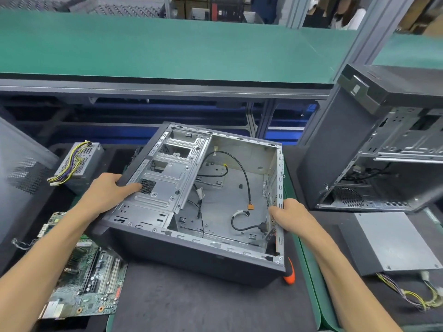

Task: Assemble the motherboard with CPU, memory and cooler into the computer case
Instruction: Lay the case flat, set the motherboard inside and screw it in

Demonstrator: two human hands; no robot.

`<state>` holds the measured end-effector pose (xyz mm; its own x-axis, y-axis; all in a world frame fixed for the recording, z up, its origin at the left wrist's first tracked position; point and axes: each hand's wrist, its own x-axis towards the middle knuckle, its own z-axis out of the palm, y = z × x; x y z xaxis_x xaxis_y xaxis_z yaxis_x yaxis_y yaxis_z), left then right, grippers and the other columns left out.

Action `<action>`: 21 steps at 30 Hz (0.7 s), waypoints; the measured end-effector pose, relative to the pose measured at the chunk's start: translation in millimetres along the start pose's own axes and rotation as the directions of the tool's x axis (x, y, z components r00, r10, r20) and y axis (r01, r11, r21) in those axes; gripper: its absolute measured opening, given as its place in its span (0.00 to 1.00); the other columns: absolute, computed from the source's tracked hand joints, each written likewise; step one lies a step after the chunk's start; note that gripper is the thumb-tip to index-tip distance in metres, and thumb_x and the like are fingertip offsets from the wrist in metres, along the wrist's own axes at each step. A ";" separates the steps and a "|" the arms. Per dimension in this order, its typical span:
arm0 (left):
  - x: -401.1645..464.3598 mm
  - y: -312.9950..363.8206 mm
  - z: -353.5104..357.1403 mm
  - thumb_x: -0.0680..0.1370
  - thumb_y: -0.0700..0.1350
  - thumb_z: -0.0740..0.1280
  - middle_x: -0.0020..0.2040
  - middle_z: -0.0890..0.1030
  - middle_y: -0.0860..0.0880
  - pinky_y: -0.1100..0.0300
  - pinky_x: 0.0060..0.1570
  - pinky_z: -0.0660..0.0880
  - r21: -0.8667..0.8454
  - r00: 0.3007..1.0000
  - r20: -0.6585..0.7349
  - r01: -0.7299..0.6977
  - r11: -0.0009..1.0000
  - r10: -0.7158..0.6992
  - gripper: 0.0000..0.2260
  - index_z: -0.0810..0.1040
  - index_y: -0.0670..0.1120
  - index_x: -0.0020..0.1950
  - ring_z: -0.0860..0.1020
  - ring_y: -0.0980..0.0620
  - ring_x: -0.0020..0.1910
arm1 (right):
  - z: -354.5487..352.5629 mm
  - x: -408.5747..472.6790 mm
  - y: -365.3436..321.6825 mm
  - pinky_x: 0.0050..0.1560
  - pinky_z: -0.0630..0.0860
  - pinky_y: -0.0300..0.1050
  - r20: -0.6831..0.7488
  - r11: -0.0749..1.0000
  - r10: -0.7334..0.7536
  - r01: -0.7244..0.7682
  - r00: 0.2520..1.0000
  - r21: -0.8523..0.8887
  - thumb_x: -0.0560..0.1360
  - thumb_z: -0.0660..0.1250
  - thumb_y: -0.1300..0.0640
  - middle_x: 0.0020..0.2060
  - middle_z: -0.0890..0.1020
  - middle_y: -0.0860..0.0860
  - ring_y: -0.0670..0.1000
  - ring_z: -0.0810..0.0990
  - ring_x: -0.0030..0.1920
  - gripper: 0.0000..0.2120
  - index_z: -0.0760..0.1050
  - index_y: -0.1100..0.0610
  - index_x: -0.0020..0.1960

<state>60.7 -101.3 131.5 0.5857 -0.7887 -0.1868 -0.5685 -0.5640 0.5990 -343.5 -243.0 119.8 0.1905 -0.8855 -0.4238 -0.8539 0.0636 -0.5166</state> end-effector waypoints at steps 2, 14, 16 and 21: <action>2.7 -0.4 0.3 0.74 0.58 0.73 0.28 0.81 0.49 0.57 0.32 0.70 -0.003 1.000 0.005 -0.007 1.000 0.007 0.15 0.82 0.45 0.41 0.79 0.47 0.28 | 0.0 -3.1 0.6 0.29 0.63 0.41 0.012 1.000 -0.005 0.005 1.000 -0.007 0.75 0.63 0.53 0.28 0.70 0.48 0.50 0.66 0.28 0.13 0.62 0.53 0.35; 12.3 -0.5 11.0 0.75 0.57 0.72 0.34 0.83 0.50 0.58 0.32 0.73 -0.003 0.999 0.023 -0.043 0.999 0.043 0.12 0.82 0.49 0.47 0.81 0.49 0.33 | 0.4 -11.9 6.1 0.22 0.67 0.34 0.091 0.998 -0.017 0.023 0.996 -0.067 0.73 0.64 0.52 0.18 0.73 0.45 0.45 0.71 0.19 0.15 0.63 0.52 0.30; 10.8 1.0 12.2 0.75 0.57 0.72 0.33 0.83 0.51 0.59 0.31 0.72 -0.006 0.999 0.018 -0.043 0.999 0.044 0.12 0.82 0.49 0.47 0.80 0.50 0.31 | -5.3 -11.4 4.2 0.36 0.83 0.45 0.139 0.999 -0.001 0.008 0.990 -0.053 0.74 0.64 0.52 0.26 0.81 0.51 0.53 0.83 0.29 0.13 0.69 0.55 0.33; 6.3 9.4 10.2 0.76 0.56 0.71 0.32 0.80 0.51 0.59 0.29 0.67 -0.021 0.995 0.091 -0.027 0.999 0.029 0.14 0.82 0.47 0.52 0.76 0.52 0.29 | -28.4 -5.0 -8.8 0.48 0.83 0.55 0.106 0.960 0.043 -0.012 0.993 -0.280 0.77 0.64 0.37 0.36 0.86 0.52 0.54 0.86 0.34 0.25 0.80 0.60 0.44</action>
<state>53.2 -114.1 128.0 0.5141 -0.8237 -0.2393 -0.5716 -0.5370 0.6204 -350.7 -252.2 147.6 0.2039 -0.8279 -0.5225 -0.9575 -0.0573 -0.2828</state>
